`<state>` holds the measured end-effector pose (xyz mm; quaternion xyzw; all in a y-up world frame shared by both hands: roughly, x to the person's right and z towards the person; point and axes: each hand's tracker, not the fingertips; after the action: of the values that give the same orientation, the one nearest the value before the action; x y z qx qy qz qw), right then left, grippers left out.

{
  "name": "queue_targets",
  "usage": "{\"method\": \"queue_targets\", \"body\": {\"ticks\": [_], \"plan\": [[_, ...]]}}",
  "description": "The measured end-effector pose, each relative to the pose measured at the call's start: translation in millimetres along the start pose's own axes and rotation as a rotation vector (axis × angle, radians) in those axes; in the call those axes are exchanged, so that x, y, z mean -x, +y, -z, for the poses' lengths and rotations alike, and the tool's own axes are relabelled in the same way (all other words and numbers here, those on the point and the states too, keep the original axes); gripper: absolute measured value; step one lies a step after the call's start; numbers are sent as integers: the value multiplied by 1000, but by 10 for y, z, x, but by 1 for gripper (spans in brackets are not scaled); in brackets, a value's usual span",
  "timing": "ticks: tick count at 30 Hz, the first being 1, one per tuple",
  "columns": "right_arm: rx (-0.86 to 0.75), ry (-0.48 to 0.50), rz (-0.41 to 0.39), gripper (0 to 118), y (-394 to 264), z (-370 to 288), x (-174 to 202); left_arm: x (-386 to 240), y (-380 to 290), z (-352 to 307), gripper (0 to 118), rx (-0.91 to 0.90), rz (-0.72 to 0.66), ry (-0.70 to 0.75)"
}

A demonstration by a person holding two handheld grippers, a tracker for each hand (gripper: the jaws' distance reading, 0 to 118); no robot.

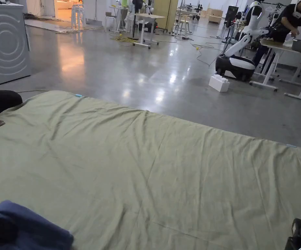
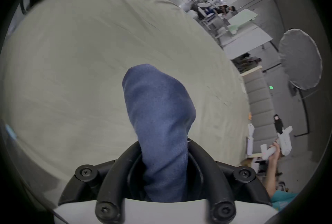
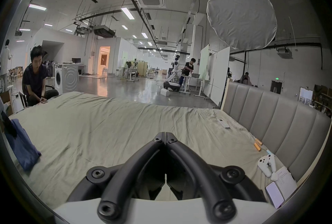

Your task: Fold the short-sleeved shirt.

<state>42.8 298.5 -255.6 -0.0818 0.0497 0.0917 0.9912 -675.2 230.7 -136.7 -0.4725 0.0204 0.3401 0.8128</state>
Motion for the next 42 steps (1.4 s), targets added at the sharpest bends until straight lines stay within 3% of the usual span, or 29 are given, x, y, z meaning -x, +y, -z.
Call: {"method": "queue_targets", "body": {"ticks": [6,10,12,16,22,27,29,33,35,42], "plan": [[4,7,2,0,-11,13,-6,95,285,-277,21,-4,11,183],[11,7,-7,0,-47,-6,-14,-134,73,-127,23,48,31,286],[17,7,-6,0,-66,-17,-28,-38,129,-72,30,74,56,293],[21,9,-19,0,-90,-46,-61,-55,128,30,66,-19,66,410],[28,9,-12,0,-113,-52,-132,-287,63,62,78,-81,119,550],[24,12,2,0,-150,-113,-140,-548,-158,163,78,-218,347,742],[28,19,2,0,-195,-137,-107,-729,-336,215,78,-315,364,716],[45,38,15,0,-292,-174,-15,-1124,-872,466,78,-444,288,503],[51,47,11,0,-349,-174,36,-1399,-1142,658,78,-481,325,432],[64,54,27,0,-442,-105,167,-2329,-1603,1135,78,-690,410,362]]}}
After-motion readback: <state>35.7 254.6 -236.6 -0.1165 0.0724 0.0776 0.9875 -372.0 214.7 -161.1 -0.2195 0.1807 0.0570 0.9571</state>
